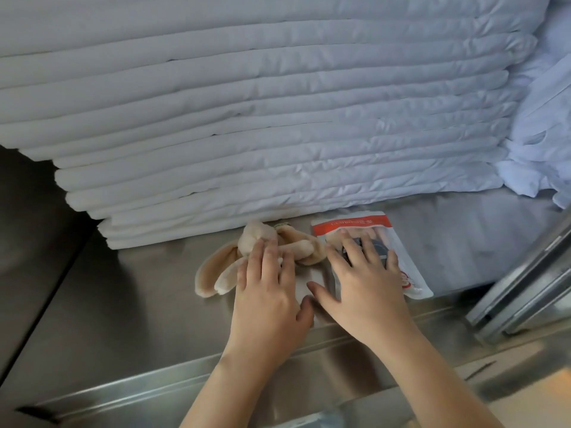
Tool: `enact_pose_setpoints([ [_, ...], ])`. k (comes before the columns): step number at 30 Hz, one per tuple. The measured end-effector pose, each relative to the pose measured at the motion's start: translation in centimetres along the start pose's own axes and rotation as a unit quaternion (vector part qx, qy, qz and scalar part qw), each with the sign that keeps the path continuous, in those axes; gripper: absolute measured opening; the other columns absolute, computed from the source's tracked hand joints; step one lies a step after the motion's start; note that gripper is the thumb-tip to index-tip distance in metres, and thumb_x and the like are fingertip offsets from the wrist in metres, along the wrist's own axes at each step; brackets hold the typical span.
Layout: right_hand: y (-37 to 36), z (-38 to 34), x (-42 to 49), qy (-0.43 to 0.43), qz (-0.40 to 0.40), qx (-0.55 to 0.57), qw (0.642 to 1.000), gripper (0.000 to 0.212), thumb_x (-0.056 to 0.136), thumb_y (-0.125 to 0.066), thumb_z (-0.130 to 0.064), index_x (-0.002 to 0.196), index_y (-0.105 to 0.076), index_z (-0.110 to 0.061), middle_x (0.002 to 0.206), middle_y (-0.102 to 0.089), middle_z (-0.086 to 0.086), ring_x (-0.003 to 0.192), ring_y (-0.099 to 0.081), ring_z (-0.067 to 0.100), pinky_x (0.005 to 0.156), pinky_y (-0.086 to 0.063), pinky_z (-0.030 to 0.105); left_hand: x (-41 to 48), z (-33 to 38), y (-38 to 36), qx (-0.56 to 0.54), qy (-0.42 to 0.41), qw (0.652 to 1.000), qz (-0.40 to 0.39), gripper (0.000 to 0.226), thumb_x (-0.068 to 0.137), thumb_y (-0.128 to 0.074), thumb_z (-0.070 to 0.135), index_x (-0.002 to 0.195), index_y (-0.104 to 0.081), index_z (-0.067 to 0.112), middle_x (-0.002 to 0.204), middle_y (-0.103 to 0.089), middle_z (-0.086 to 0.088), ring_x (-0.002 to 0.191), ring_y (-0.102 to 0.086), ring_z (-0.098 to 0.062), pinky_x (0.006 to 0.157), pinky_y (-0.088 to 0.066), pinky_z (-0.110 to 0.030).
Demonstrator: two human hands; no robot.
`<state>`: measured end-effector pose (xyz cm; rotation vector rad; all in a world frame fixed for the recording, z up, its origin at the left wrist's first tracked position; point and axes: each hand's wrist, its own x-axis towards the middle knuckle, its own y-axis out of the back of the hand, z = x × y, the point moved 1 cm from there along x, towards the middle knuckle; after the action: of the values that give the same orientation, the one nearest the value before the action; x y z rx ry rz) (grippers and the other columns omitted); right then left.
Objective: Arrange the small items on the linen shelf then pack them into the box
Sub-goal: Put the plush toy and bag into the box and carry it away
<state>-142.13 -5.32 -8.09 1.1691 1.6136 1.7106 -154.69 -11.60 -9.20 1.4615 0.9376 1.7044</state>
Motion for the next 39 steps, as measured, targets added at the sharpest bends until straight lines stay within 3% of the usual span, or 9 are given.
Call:
enact_pose_setpoints([
  [9,0.5,-2.7,-2.4,-0.015,-0.015,-0.007,1.000,0.064,0.084,-0.034,-0.064,0.138,-0.034,-0.030,0.151,-0.023,0.000,0.140,-0.016,0.024,0.108,-0.019,0.053,-2.8,-0.9,1.6,-0.020,-0.026,0.999,0.010,0.052,0.062,-0.077,0.020,0.105,-0.066,-0.007,0.112,-0.060,-0.025,0.115,-0.052,-0.044,0.082,-0.051,-0.053],
  [13,1.3,-2.5,-3.2,0.022,-0.001,0.018,1.000,0.070,0.078,-0.028,-0.066,0.134,-0.043,-0.027,0.145,-0.035,-0.002,0.135,-0.028,0.023,0.106,-0.026,0.051,-3.6,-0.8,1.9,-0.004,-0.028,1.000,-0.001,0.054,0.062,-0.077,0.023,0.105,-0.066,-0.008,0.114,-0.060,-0.027,0.115,-0.052,-0.045,0.085,-0.049,-0.055],
  [17,1.8,-1.0,-4.0,0.082,0.015,0.037,0.996,0.081,0.070,-0.037,-0.071,0.131,-0.051,-0.019,0.140,-0.045,0.004,0.131,-0.037,0.028,0.106,-0.028,0.056,-3.7,0.0,2.2,0.038,-0.028,0.999,-0.010,0.067,0.058,-0.080,0.039,0.103,-0.067,-0.009,0.111,-0.061,-0.028,0.111,-0.054,-0.046,0.085,-0.047,-0.056],
  [22,1.5,1.7,-4.1,0.114,-0.032,0.010,0.993,0.097,0.064,-0.037,-0.080,0.144,-0.031,-0.025,0.153,-0.022,-0.001,0.142,-0.015,0.025,0.109,-0.020,0.052,-3.7,1.3,2.7,0.081,-0.013,0.996,-0.032,0.086,0.043,-0.088,0.049,0.103,-0.067,-0.009,0.113,-0.061,-0.029,0.110,-0.056,-0.046,0.082,-0.047,-0.058],
  [24,1.3,2.2,-4.2,0.135,-0.033,0.006,0.990,0.094,0.067,-0.055,-0.072,0.144,-0.031,-0.024,0.152,-0.025,0.002,0.141,-0.018,0.026,0.106,-0.026,0.053,-3.9,1.5,2.7,0.081,-0.004,0.996,-0.028,0.081,0.038,-0.091,0.032,0.103,-0.067,-0.009,0.113,-0.061,-0.029,0.110,-0.056,-0.046,0.081,-0.049,-0.058],
  [28,1.0,2.3,-4.3,0.157,0.035,0.010,0.987,0.080,0.053,-0.088,-0.037,0.123,-0.059,-0.010,0.130,-0.055,0.016,0.119,-0.051,0.040,0.082,-0.049,0.054,-4.5,1.7,2.5,0.077,0.008,0.997,-0.005,0.072,0.037,-0.086,0.004,0.105,-0.066,-0.011,0.114,-0.060,-0.029,0.109,-0.055,-0.047,0.077,-0.052,-0.056],
  [32,0.7,2.1,-4.6,0.177,0.078,0.019,0.981,0.064,0.058,-0.083,-0.010,0.118,-0.062,-0.007,0.126,-0.057,0.019,0.116,-0.052,0.043,0.076,-0.053,0.050,-5.6,2.0,2.3,0.084,0.004,0.996,0.027,0.057,0.053,-0.072,-0.013,0.109,-0.063,-0.013,0.118,-0.058,-0.030,0.112,-0.052,-0.048,0.077,-0.051,-0.056],
  [36,0.7,1.8,-5.1,0.181,0.120,-0.003,0.976,0.068,0.053,-0.084,0.000,0.117,-0.064,-0.007,0.121,-0.060,0.020,0.111,-0.055,0.046,0.075,-0.054,0.049,-6.7,1.9,2.4,0.099,-0.008,0.994,0.042,0.042,0.074,-0.049,-0.011,0.114,-0.060,-0.012,0.120,-0.056,-0.030,0.115,-0.051,-0.048,0.080,-0.051,-0.054],
  [39,0.6,1.7,-5.2,0.183,0.133,-0.014,0.974,0.066,0.053,-0.084,0.000,0.115,-0.065,-0.006,0.118,-0.062,0.021,0.108,-0.057,0.046,0.073,-0.055,0.047,-6.8,2.2,2.4,0.112,-0.001,0.993,0.049,0.043,0.067,-0.067,-0.014,0.110,-0.063,-0.011,0.117,-0.059,-0.029,0.112,-0.053,-0.047,0.081,-0.051,-0.054],
])
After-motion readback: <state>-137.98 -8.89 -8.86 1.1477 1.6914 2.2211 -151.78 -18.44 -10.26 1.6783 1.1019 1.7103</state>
